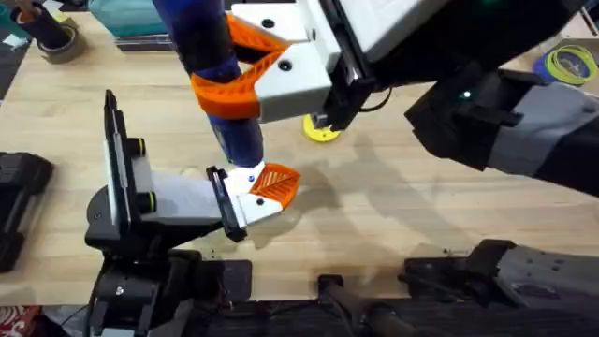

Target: Pick up the gripper from the table and insert it into the empty holder that is missing its gripper. Then pick up a screw, insert it into the mounting hole, and use the screwdriver to tighten it. Finally, clean up the table by picking up the vegetable and placing it into the bucket.

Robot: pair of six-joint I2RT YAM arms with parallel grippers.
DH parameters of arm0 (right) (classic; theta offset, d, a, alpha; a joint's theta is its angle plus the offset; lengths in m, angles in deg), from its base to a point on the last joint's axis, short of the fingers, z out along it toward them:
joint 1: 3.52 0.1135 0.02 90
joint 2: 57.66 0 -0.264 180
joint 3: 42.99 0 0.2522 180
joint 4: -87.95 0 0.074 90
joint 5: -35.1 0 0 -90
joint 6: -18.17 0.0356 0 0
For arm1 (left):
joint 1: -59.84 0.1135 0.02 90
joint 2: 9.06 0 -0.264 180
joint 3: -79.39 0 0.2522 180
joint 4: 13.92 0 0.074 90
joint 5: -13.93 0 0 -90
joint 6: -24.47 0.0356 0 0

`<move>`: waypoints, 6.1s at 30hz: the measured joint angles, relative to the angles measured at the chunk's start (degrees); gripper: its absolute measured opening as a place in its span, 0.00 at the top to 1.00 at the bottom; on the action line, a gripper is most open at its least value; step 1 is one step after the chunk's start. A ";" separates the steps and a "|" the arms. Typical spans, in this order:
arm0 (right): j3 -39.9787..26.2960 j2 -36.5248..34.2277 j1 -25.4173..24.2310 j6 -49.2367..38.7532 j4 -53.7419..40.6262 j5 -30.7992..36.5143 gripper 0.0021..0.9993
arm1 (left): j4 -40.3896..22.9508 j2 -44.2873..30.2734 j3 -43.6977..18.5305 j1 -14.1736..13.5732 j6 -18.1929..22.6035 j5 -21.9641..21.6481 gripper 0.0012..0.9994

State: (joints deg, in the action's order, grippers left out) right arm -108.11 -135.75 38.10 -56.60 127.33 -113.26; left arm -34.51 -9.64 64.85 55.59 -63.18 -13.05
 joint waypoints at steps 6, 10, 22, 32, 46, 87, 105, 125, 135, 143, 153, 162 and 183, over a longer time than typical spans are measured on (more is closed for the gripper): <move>0.75 -0.01 0.37 -0.02 1.08 0.00 0.98 | 0.00 0.00 0.00 0.00 0.00 0.00 1.00; 1.06 0.00 0.37 -0.02 1.14 0.04 0.98 | 0.00 0.00 0.00 0.00 0.00 0.00 1.00; 1.34 0.01 1.38 -0.31 1.19 0.24 0.98 | 0.00 0.00 0.00 0.00 0.00 0.00 1.00; 1.36 -0.02 1.75 -1.14 1.14 0.26 0.98 | 0.00 0.00 0.00 0.00 0.00 0.00 1.00; 1.70 -0.02 1.75 -2.45 1.14 0.26 0.98 | 0.00 0.00 0.00 0.00 0.00 0.00 1.00; 2.48 -1.63 2.21 -4.61 1.14 0.46 0.98 | 0.00 0.00 0.00 0.00 0.00 0.00 1.00; 2.59 -2.44 2.21 -4.79 1.06 0.44 0.98 | 0.00 0.00 0.00 0.00 0.00 0.00 1.00; 2.67 -2.44 2.21 -4.94 0.47 0.31 0.98 | 0.00 0.00 0.00 0.00 -0.02 0.02 1.00; 2.67 -2.44 2.21 -4.98 0.18 0.24 0.98 | -0.02 0.00 0.00 0.00 -0.02 0.04 1.00; 2.67 -2.44 2.21 -5.03 0.12 -0.02 0.98 | -0.02 0.00 0.00 -0.02 -0.20 0.13 1.00; 2.67 -2.44 2.21 -5.09 0.01 -0.22 0.98 | -0.02 0.00 0.00 -0.07 -0.23 0.17 1.00; 2.67 -2.44 2.21 -5.20 -0.01 -0.44 0.98 | -0.02 0.00 0.00 -0.09 -0.22 0.20 1.00; -14.25 -2.62 -1.25 -2.57 -13.25 0.36 0.98 | 0.01 0.00 0.00 -0.11 -0.20 0.04 1.00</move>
State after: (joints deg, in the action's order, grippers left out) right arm -122.35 -138.38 36.85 -59.18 114.08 -112.91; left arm -34.50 -9.64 64.85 55.48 -63.38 -13.00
